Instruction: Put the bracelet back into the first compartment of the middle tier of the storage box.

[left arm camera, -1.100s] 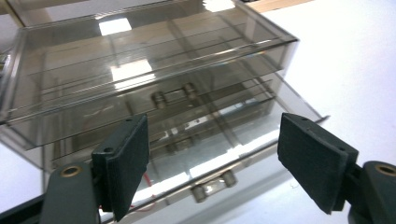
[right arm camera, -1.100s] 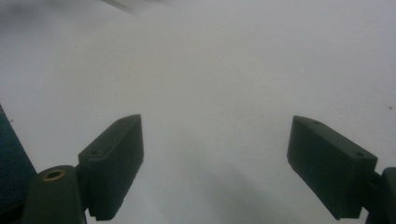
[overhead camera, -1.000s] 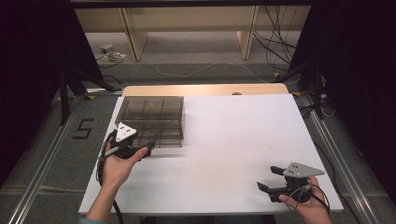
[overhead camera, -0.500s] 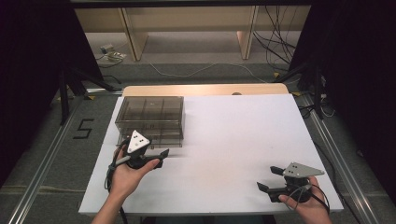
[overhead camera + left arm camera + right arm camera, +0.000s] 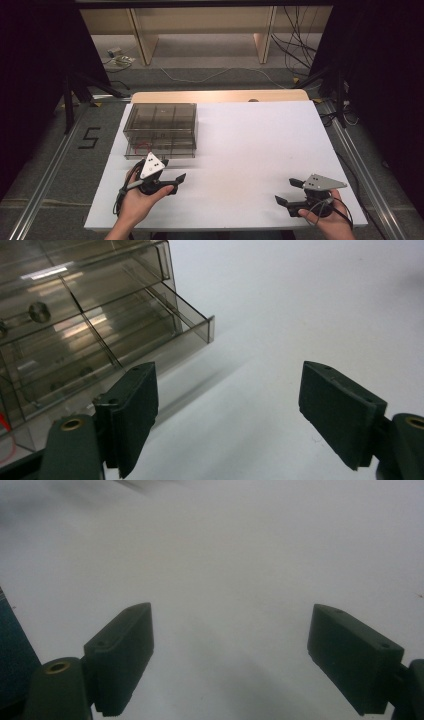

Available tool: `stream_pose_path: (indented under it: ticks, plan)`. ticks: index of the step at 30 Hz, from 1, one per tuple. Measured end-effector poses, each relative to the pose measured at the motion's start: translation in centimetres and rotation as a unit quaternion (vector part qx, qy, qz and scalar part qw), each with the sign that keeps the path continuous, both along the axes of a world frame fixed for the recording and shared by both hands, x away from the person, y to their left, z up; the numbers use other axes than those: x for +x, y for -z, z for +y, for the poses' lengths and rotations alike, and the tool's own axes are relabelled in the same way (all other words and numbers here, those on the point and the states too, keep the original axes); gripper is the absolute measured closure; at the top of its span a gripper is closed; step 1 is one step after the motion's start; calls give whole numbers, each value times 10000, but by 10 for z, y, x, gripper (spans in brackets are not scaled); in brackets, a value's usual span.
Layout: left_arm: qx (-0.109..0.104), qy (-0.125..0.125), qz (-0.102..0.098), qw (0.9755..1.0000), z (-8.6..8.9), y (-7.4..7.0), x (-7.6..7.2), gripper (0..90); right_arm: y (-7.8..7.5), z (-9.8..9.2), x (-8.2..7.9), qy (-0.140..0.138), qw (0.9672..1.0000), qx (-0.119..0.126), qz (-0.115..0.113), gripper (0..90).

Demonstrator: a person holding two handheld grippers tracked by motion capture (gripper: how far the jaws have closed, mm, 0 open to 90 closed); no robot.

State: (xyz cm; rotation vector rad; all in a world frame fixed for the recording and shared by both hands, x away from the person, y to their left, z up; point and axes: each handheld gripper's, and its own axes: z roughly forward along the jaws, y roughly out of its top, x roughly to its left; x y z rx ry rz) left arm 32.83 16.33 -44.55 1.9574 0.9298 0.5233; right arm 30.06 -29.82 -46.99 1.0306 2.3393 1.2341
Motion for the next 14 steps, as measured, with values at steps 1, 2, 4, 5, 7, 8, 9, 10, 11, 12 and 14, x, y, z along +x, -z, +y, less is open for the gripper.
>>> stream_pose_path:
  ticks: [1, 2, 4, 5, 7, 8, 9, 10, 11, 12, 14]
  plan:
    - [-7, 21, 10, 10000, 0, 2, -2, 238, 0, 0, 0, -5, 10000, 10, -10, 194]
    - [3, 39, 11, 10000, 0, 3, -4, 238, 0, 0, 0, -4, 10000, 10, -5, 194]
    - [21, 68, 11, 10000, -1, 6, -7, 238, 0, 0, 0, -17, 10000, 5, -8, 194]
    - [46, 96, 16, 9999, -1, 7, -8, 238, 0, 0, 0, -19, 10000, 7, -8, 194]
    - [47, 130, 31, 9999, -3, 9, -10, 234, 0, 0, 0, -21, 10000, 3, -6, 194]
    - [52, 143, 28, 9999, -3, 9, -11, 233, 0, 0, 0, -27, 10000, 11, -9, 194]
    - [63, 153, 25, 9999, -4, 10, -11, 233, 0, 1, 0, -26, 10000, 12, -13, 194]
    - [68, 160, 21, 9998, -4, 10, -11, 232, 0, 1, 0, -27, 10000, 11, -10, 194]
    - [62, 163, 15, 9998, -5, 10, -11, 232, 0, 1, 0, -30, 10000, 7, -9, 194]
    - [58, 179, 11, 9998, -6, 10, -11, 232, 0, 1, 0, -27, 10000, 8, -5, 194]
    - [53, 219, 7, 9997, -10, 10, -12, 231, 0, 1, 0, -26, 10000, 0, -4, 194]
